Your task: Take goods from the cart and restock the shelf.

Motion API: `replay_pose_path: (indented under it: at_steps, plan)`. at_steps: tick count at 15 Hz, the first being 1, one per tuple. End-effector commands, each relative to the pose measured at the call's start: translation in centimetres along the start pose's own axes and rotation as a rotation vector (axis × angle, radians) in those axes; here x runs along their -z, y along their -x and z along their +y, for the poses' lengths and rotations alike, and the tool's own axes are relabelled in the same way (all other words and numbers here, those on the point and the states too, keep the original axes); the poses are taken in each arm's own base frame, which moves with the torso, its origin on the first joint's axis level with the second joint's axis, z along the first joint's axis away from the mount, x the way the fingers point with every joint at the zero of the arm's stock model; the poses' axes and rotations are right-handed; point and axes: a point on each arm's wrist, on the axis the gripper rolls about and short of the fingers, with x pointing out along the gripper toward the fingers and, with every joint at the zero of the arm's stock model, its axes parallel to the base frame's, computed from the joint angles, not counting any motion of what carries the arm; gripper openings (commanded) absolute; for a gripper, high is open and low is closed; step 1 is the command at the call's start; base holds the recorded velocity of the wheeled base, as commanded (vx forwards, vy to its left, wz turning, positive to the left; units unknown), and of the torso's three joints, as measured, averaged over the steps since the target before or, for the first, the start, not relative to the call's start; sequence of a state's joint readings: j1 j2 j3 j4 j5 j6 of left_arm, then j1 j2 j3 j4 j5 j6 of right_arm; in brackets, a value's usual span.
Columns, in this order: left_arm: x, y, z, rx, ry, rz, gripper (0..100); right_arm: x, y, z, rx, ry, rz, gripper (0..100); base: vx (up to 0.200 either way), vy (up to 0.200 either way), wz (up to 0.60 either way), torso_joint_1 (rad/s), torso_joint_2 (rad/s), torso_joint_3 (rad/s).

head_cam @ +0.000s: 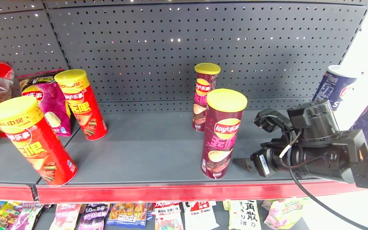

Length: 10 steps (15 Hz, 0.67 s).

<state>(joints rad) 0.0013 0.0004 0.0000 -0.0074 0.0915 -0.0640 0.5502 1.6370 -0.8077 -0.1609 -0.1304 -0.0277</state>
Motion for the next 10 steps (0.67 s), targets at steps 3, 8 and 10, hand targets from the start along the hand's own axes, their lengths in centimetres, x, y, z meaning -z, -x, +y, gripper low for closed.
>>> replay_pose_path:
  at_steps: [3,8,10]
  plan:
    - [0.0,0.0,0.0,-0.001,0.0,-0.001,100,0.1,-0.5,0.5,-0.012,0.012,0.014,100,0.0,0.0,0.0,0.0,0.0,0.0]
    - [0.0,0.0,0.0,-0.001,0.0,-0.001,100,-0.3,-1.1,0.9,-0.021,0.021,0.011,100,0.0,0.0,0.0,0.0,0.0,0.0]
    - [0.0,0.0,0.0,-0.001,0.0,-0.001,100,-0.3,-1.2,1.2,-0.027,0.026,0.016,100,0.0,0.0,0.0,0.0,0.0,0.0]
